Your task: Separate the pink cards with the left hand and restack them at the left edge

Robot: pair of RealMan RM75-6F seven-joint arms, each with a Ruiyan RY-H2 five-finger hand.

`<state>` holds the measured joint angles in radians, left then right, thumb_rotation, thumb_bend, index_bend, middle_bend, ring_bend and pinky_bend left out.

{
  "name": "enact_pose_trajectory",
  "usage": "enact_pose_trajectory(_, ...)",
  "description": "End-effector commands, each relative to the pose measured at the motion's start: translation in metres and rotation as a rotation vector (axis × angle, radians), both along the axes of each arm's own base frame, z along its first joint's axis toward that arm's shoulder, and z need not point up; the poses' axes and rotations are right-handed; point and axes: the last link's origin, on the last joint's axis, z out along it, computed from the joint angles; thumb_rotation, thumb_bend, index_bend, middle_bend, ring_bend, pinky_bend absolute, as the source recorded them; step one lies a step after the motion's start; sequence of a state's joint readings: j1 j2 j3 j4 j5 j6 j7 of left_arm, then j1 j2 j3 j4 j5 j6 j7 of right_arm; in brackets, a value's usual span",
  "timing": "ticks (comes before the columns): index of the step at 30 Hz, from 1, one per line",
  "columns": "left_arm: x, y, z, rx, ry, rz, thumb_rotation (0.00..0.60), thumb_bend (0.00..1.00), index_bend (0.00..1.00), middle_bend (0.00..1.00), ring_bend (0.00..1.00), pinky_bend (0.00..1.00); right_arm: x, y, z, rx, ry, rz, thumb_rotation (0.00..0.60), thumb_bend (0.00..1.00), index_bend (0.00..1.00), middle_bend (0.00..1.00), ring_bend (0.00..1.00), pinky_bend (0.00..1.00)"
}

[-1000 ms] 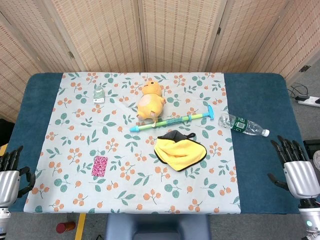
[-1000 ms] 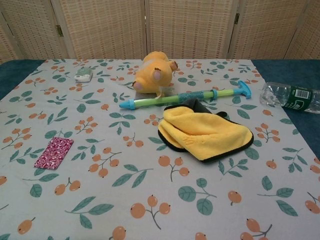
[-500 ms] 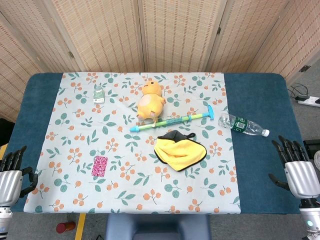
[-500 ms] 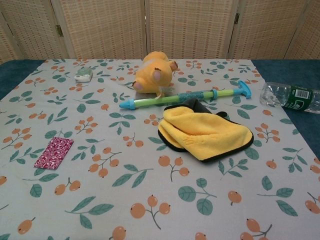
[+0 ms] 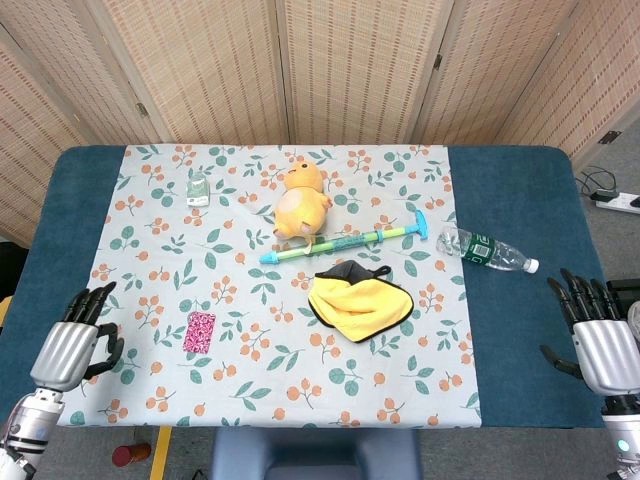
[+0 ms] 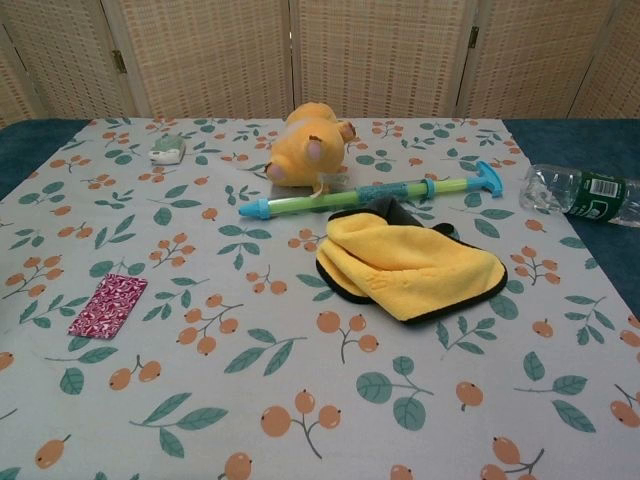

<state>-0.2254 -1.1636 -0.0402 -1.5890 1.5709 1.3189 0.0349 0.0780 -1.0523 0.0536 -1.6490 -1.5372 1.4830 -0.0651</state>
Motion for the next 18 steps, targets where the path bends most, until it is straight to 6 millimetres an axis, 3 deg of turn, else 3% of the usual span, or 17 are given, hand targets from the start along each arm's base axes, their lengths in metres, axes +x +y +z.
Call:
enact_pose_trajectory(1, 0.016, 0.014, -0.013, -0.079, -0.018, -0.042, 0.6, 0.23, 0.21, 0.0, 0.0, 0.0, 0.0, 0.0, 0.001, 0.0, 0.0, -0.001, 0.6, 0.23, 0.0, 0.0, 0.0, 0.0)
enact_pose_trajectory(4, 0.026, 0.023, -0.023, -0.149, -0.05, -0.055, 0.564, 0.2, 0.21, 0.0, 0.0, 0.0, -0.001, 0.001, 0.001, -0.002, -0.001, -0.003, 0.6, 0.23, 0.0, 0.0, 0.0, 0.0)
enact_pose_trajectory(5, 0.03, 0.027, -0.027, -0.184, -0.068, -0.054, 0.527, 0.19, 0.21, 0.0, 0.0, 0.0, -0.001, 0.001, 0.001, -0.001, -0.001, -0.004, 0.6, 0.23, 0.0, 0.0, 0.0, 0.0)
enact_pose_trajectory(8, 0.038, 0.037, -0.035, -0.234, -0.104, -0.049, 0.331, 0.16, 0.24, 0.0, 0.0, 0.0, -0.001, 0.001, 0.001, 0.004, -0.002, -0.009, 0.6, 0.23, 0.0, 0.0, 0.0, 0.0)
enact_pose_trajectory(11, 0.046, 0.045, -0.043, -0.262, -0.131, -0.054, 0.247, 0.15, 0.29, 0.0, 0.0, 0.0, -0.002, 0.001, 0.001, 0.006, -0.003, -0.013, 0.6, 0.23, 0.0, 0.0, 0.0, 0.0)
enact_pose_trajectory(18, 0.05, 0.055, -0.07, -0.29, -0.094, -0.089, 0.224, 0.15, 0.32, 0.0, 0.0, 0.0, -0.003, 0.001, 0.001, 0.007, -0.004, -0.023, 0.6, 0.23, 0.0, 0.0, 0.0, 0.0)
